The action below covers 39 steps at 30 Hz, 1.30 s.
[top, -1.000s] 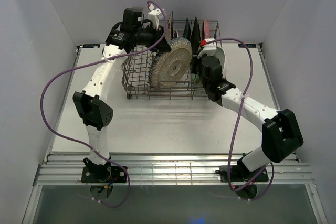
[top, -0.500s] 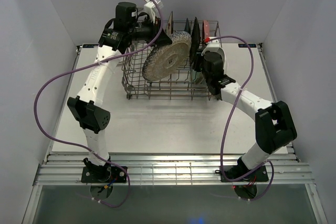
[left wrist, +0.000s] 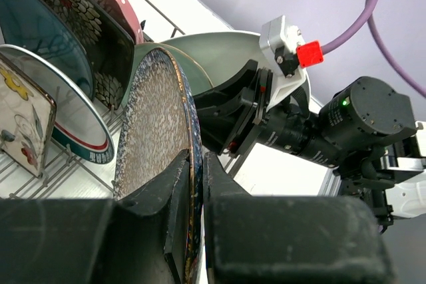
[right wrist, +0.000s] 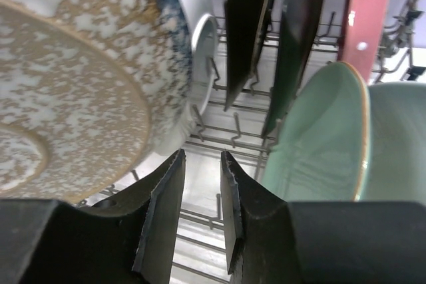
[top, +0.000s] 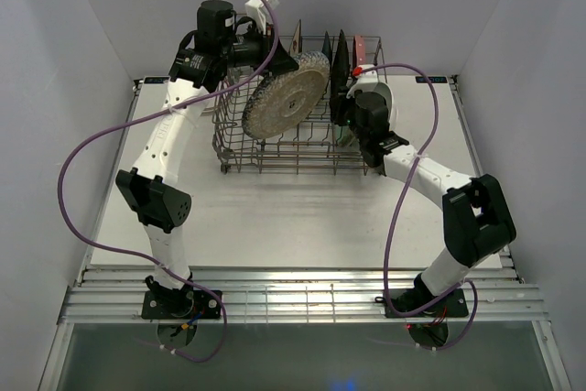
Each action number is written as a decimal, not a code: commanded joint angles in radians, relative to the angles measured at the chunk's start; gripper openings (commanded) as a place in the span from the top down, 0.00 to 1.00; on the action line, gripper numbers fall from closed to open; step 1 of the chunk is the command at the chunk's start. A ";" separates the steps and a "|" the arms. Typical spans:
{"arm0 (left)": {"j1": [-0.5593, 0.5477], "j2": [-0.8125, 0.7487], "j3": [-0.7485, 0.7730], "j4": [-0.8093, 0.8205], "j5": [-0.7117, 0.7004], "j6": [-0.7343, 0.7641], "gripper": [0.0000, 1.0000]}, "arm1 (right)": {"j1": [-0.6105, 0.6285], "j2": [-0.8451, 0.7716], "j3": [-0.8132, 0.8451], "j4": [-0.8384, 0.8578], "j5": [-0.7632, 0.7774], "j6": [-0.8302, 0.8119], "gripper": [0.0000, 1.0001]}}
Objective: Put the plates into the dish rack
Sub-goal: Insert the plate into the dish rack.
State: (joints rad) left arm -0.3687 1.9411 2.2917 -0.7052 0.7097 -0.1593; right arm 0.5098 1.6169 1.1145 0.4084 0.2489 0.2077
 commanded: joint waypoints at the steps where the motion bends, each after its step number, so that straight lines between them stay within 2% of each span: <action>1: -0.003 -0.146 0.068 0.199 0.028 -0.069 1.00 | -0.007 0.012 0.008 0.086 -0.065 0.013 0.66; 14: -0.059 -0.125 0.037 0.257 -0.056 -0.198 1.00 | -0.007 0.041 0.008 0.158 -0.088 0.021 0.67; 25: -0.142 -0.113 -0.003 0.296 -0.243 -0.247 1.00 | -0.008 0.051 0.014 0.164 -0.060 0.022 0.68; 39: -0.243 -0.100 -0.002 0.331 -0.389 -0.279 1.00 | -0.033 0.103 0.061 0.156 -0.076 0.022 0.68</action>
State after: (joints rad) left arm -0.5732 1.9411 2.2482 -0.5888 0.3187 -0.3836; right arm 0.4801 1.7130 1.1183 0.5053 0.1810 0.2279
